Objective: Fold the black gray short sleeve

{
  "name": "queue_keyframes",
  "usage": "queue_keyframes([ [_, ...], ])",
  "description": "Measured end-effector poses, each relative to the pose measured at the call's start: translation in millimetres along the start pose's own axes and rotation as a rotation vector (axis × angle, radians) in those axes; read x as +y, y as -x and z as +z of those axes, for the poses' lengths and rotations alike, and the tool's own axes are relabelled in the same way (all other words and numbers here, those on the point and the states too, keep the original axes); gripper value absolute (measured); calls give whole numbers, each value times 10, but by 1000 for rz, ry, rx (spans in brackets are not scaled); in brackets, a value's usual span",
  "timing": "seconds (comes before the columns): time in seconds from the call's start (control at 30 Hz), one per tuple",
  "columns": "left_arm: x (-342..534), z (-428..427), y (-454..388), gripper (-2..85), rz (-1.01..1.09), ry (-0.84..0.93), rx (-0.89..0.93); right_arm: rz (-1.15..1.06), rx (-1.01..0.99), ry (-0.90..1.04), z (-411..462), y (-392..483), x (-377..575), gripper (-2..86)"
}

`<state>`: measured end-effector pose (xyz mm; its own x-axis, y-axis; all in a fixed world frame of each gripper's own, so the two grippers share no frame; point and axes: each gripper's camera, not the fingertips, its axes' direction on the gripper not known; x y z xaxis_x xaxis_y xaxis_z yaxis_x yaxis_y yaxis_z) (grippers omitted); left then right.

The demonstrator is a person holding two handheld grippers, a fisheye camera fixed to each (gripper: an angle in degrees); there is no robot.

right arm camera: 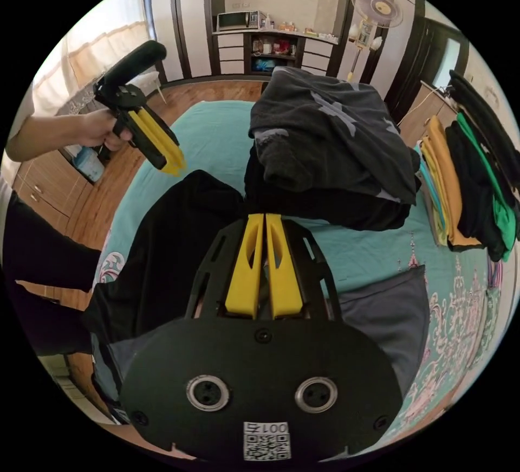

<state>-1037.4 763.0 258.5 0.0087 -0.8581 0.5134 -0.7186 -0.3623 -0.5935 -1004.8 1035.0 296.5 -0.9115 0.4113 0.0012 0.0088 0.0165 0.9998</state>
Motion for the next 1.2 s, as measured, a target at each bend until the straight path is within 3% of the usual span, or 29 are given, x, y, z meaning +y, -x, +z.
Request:
queue_keyframes([
  [0.3,-210,183,75,-8,133,-73,125,84,23,-37,-289,101,307,2],
  [0.4,-143,-91,-111,-9,205,-116,100,91,132,-6,-389,106,392,3],
  [0.47,-94,-251,-356,-9,313,-137,195,115,233,6,-529,159,524,3],
  [0.53,-91,-186,-587,-8,398,-96,320,169,297,-9,-661,239,684,3],
  [0.6,-75,27,-788,-5,426,-11,320,211,352,2,-744,356,875,3],
  [0.7,-23,480,-798,14,338,110,97,233,353,142,-673,568,1194,5],
  [0.8,60,854,-650,52,186,157,188,291,373,266,-575,731,1536,10],
  [0.87,168,968,-672,64,128,141,126,344,356,286,-625,776,1723,20],
  [0.97,262,984,-722,80,89,104,13,418,387,274,-801,738,1842,40],
  [1.1,286,1102,-620,86,-10,87,157,532,319,204,-1015,598,1918,78],
  [1.2,223,1214,-689,77,24,76,120,555,249,121,-1184,475,1857,118],
])
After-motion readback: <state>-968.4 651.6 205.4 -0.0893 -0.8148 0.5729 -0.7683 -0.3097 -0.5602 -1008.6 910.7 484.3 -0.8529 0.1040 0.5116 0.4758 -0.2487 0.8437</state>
